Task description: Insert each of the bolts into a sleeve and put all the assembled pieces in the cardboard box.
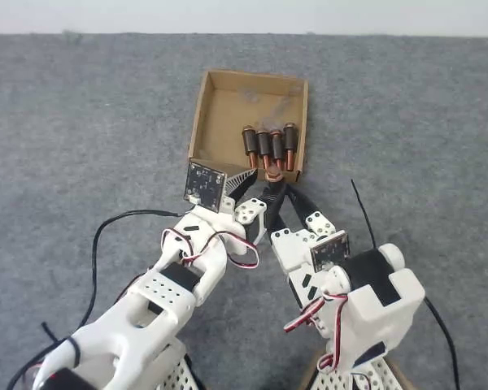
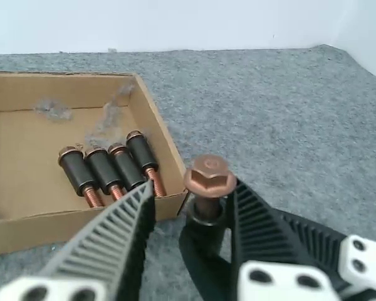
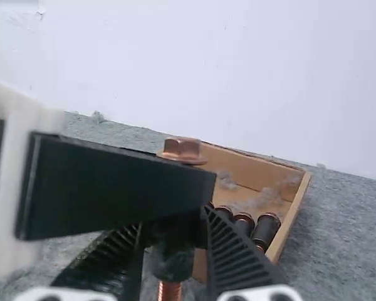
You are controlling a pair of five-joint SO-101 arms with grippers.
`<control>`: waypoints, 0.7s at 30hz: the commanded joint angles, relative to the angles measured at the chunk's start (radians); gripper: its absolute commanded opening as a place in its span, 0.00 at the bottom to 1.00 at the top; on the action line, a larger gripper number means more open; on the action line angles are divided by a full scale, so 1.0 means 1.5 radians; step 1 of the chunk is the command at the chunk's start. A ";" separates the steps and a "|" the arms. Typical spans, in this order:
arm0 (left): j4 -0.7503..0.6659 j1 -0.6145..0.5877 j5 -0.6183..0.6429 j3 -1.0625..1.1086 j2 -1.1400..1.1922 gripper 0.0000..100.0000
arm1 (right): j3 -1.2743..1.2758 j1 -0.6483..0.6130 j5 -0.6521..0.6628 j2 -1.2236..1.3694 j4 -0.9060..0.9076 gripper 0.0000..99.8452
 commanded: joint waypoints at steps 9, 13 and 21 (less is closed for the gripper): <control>0.118 0.021 0.014 -0.026 -0.175 0.18 | 0.002 0.013 0.008 -0.013 -0.019 0.01; 0.141 0.000 0.015 -0.026 -0.211 0.18 | 0.002 0.013 0.008 -0.013 -0.019 0.01; 0.161 -0.057 0.015 -0.029 -0.264 0.18 | -0.003 0.013 0.008 -0.010 -0.017 0.01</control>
